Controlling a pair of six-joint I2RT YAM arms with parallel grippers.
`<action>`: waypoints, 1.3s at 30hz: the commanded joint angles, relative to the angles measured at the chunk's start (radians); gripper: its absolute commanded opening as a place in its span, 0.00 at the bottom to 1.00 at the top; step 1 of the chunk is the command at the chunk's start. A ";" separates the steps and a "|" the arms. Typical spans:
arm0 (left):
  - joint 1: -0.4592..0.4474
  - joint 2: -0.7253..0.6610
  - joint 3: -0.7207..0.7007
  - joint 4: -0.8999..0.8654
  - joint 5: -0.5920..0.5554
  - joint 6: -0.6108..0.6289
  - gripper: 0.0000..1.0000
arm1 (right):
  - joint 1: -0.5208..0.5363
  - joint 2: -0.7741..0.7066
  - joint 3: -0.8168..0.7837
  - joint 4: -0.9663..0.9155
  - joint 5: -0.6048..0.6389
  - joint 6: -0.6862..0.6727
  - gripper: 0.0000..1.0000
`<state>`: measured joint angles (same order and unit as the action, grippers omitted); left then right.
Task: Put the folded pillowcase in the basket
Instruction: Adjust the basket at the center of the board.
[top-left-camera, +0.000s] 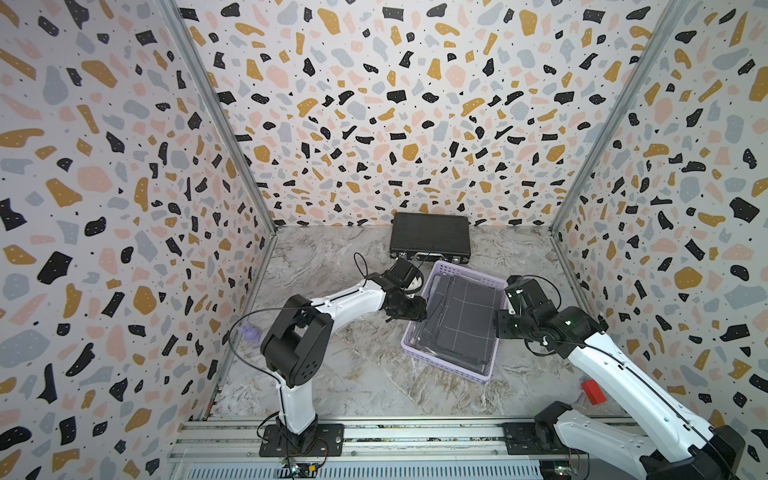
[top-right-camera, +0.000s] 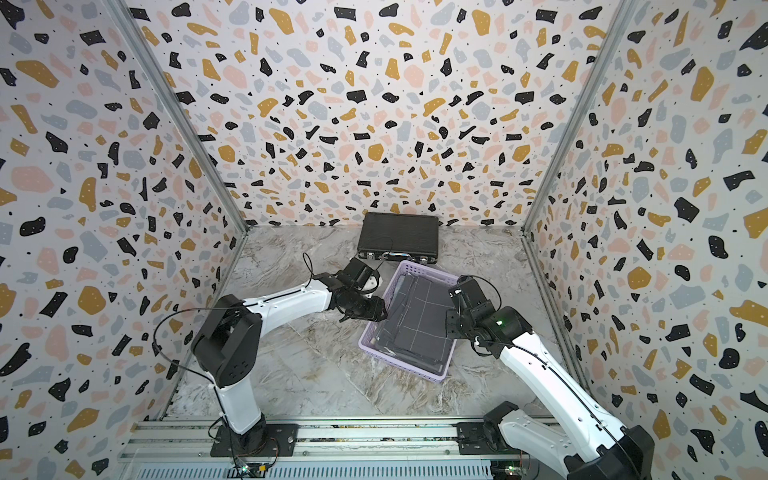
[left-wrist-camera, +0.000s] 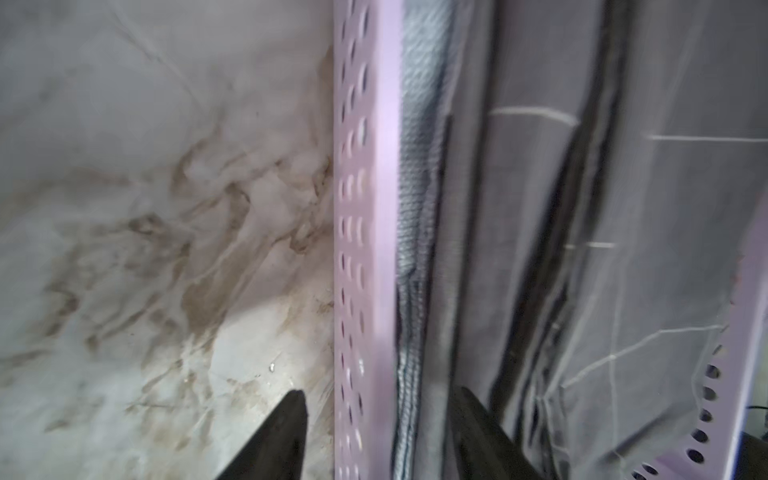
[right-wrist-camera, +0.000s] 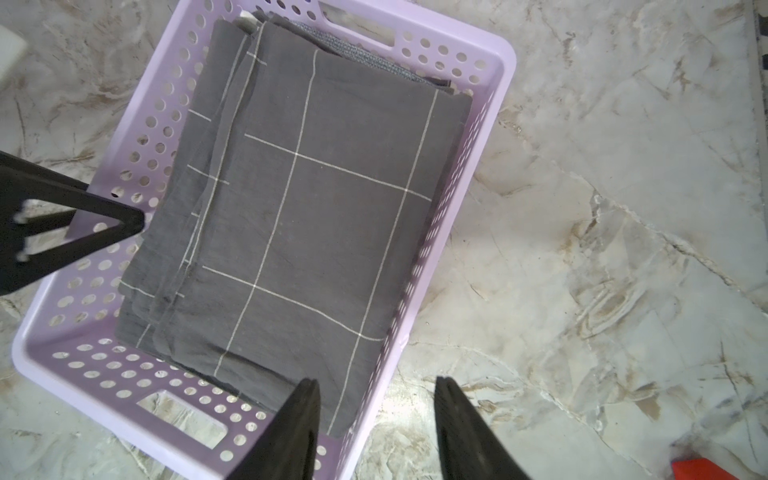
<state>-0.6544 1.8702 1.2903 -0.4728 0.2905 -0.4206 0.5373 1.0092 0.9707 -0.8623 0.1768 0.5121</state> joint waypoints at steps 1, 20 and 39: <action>-0.005 -0.007 0.036 -0.012 0.003 0.004 0.43 | -0.003 -0.023 0.020 -0.028 0.020 -0.015 0.49; 0.093 -0.289 -0.271 -0.058 -0.288 -0.127 0.00 | -0.003 0.025 0.007 0.031 -0.026 -0.003 0.47; 0.111 -0.375 -0.331 -0.072 -0.262 -0.192 1.00 | -0.002 -0.008 -0.027 0.045 -0.014 0.019 0.65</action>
<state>-0.5400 1.5650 0.9550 -0.4969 0.0498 -0.6216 0.5377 1.0290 0.9428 -0.8112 0.1471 0.5255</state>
